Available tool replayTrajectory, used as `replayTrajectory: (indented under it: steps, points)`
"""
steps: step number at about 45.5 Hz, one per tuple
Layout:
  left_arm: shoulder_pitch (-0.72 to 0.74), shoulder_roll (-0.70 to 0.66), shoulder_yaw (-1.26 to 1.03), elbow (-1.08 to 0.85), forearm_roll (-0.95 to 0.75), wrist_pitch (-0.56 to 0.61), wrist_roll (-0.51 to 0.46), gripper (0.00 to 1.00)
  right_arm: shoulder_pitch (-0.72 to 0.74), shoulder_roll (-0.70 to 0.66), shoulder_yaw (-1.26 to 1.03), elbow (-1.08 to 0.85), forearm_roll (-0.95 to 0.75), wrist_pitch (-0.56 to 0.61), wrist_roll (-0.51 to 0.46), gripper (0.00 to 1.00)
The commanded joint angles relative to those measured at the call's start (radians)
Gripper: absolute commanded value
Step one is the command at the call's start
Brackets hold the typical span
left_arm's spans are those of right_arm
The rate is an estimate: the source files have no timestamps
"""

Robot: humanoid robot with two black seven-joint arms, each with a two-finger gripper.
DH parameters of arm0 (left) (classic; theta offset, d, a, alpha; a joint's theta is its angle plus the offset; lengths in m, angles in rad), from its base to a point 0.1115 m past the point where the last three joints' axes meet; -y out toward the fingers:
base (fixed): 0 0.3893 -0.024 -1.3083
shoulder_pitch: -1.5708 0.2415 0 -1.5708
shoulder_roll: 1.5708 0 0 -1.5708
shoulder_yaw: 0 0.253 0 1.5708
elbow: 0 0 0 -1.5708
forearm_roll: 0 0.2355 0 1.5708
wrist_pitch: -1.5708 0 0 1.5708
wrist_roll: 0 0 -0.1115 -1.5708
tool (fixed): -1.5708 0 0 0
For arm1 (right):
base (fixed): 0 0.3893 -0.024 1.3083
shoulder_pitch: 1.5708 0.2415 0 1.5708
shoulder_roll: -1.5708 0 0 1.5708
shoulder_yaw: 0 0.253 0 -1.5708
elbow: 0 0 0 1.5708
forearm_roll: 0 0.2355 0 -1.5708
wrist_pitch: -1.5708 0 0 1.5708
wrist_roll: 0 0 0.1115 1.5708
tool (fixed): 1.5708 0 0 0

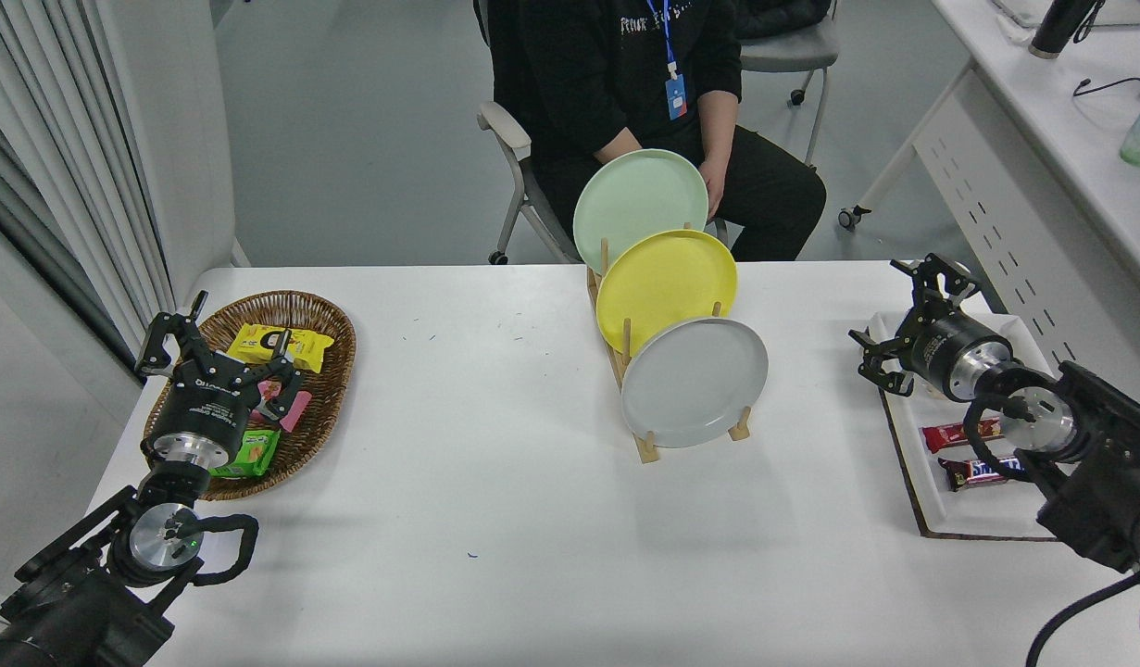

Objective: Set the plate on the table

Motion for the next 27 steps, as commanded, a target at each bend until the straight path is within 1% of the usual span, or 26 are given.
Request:
replayTrajectory:
  steps: [1,27]
  points:
    - [-0.001,0.0,-0.001,0.0,0.0,-0.002,0.002,0.98,0.002,0.001,0.004,0.001,0.0,0.0,0.001,1.0]
    - [-0.001,0.0,0.0,0.0,0.0,0.0,0.0,0.98,0.006,0.004,-0.001,0.001,0.0,-0.009,0.0,1.0]
